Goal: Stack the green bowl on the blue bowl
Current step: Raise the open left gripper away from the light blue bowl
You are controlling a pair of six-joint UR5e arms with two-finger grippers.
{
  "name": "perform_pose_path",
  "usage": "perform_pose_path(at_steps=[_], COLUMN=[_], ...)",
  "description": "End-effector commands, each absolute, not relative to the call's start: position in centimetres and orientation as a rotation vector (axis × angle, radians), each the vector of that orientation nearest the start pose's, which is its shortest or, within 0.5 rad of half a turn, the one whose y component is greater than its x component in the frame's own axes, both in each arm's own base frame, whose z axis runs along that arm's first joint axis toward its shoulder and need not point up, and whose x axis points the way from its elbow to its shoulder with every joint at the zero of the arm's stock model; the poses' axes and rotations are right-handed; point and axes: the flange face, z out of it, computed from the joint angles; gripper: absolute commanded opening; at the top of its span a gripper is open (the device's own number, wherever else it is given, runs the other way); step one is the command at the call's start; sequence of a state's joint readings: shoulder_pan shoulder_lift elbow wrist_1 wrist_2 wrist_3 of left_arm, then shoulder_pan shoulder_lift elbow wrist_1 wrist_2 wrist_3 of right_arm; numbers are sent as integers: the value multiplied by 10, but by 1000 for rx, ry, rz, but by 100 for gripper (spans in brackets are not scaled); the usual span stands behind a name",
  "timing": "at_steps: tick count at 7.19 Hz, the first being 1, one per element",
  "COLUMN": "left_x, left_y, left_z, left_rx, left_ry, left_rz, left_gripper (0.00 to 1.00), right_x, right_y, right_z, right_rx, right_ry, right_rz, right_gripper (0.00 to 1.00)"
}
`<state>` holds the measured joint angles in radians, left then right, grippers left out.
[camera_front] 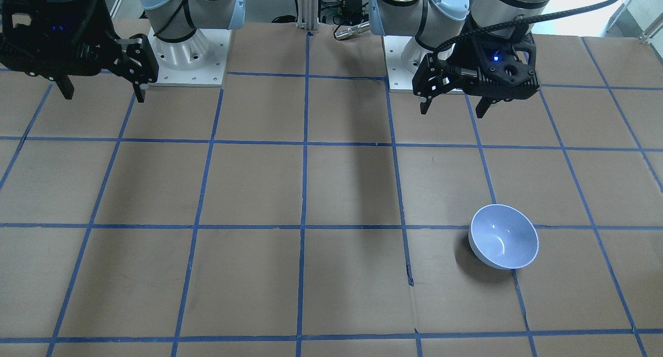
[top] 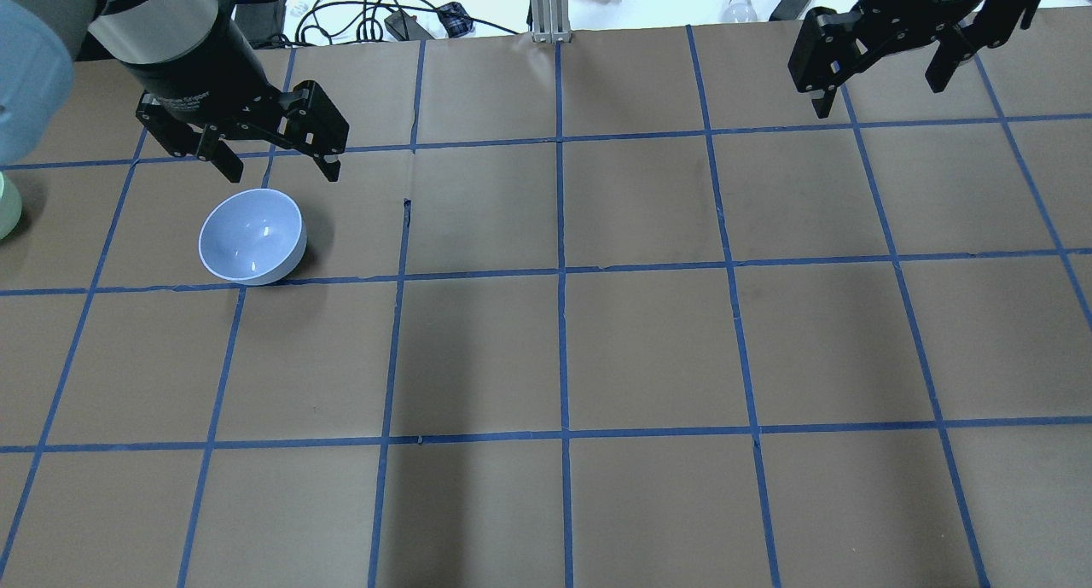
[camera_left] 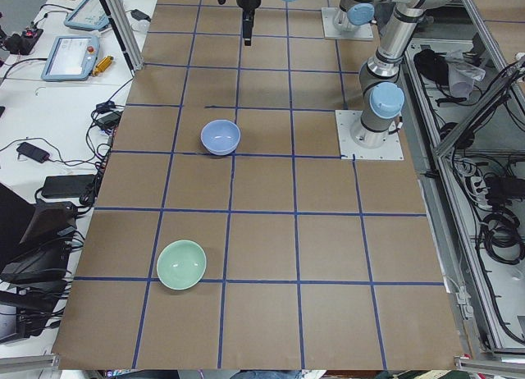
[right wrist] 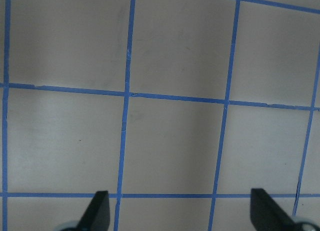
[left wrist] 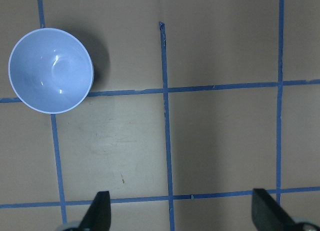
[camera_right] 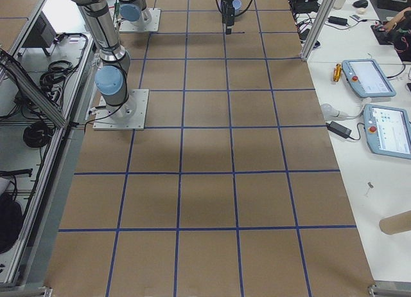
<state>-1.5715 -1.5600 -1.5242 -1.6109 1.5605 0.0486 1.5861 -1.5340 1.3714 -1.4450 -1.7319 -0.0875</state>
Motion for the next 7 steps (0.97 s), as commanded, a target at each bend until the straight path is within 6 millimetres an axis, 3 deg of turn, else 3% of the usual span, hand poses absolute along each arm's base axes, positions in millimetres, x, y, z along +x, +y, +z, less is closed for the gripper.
perform_pose_path(at_steps=[1,7], left_x=[-136,-135], left_y=[-485,-487], left_z=[513,511], left_rx=[82,82], left_ry=[3151,3143], left_rz=[-29,-22], left_gripper=[100,100], right_x=[125,125], right_y=[-504,-504], right_z=[556,556], right_rx=[-165,-165], right_ry=[3299,3299], right_rz=[-51,-51], right_gripper=[100,100])
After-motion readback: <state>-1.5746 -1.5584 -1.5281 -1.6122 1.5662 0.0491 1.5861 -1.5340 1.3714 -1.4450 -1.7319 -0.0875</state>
